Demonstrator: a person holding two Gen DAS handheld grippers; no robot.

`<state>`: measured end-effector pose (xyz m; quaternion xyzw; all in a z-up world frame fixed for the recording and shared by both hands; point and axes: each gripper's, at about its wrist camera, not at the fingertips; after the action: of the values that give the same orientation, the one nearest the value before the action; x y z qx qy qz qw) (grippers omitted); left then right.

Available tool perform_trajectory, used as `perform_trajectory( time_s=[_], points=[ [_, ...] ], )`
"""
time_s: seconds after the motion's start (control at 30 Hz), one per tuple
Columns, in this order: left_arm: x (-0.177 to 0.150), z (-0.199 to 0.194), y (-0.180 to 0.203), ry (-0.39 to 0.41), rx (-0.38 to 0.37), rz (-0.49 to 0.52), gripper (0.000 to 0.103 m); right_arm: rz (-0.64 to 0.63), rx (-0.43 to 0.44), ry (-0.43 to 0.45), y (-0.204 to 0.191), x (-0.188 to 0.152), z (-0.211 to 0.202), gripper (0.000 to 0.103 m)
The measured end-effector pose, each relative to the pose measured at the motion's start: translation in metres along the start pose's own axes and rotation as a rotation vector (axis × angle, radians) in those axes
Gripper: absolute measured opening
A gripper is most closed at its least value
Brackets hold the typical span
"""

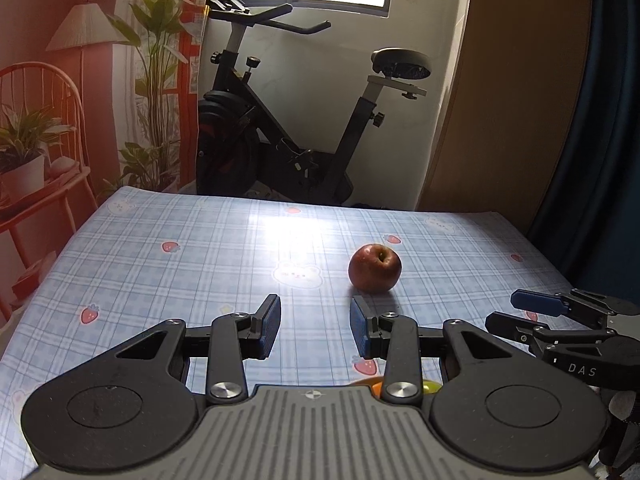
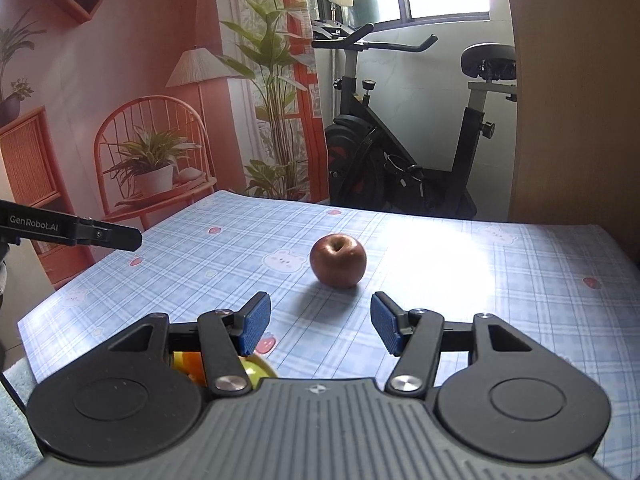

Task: Organize fruits
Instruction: 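Move the left gripper to the red apple on the tablecloth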

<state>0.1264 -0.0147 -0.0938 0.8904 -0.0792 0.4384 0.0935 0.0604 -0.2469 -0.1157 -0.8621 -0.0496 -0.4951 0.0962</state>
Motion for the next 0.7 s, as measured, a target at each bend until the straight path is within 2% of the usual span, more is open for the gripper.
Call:
perform_trajectory(
  time_s=[0.37, 0.47, 0.7],
  points=[
    [0.041, 0.064, 0.002, 0.012, -0.011, 0.020, 0.041, -0.008, -0.036, 0.044, 0.027, 0.017, 0.057, 0.060],
    [0.048, 0.080, 0.002, 0.002, -0.020, 0.021, 0.041, -0.021, -0.037, 0.029, 0.031, 0.019, 0.073, 0.060],
    [0.049, 0.119, -0.008, -0.077, -0.058, -0.062, 0.041, -0.048, 0.015, -0.039, 0.032, 0.015, 0.110, 0.060]
  ],
)
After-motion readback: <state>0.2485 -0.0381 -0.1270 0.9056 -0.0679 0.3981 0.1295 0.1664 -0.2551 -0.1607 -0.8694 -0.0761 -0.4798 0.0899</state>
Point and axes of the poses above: each gripper's, at about its wrist camera, not at the fingertips, and z roughly the way its jaws point, y to its right, x to its top, and after that the axes turned 2 degrees about -y, right-handed
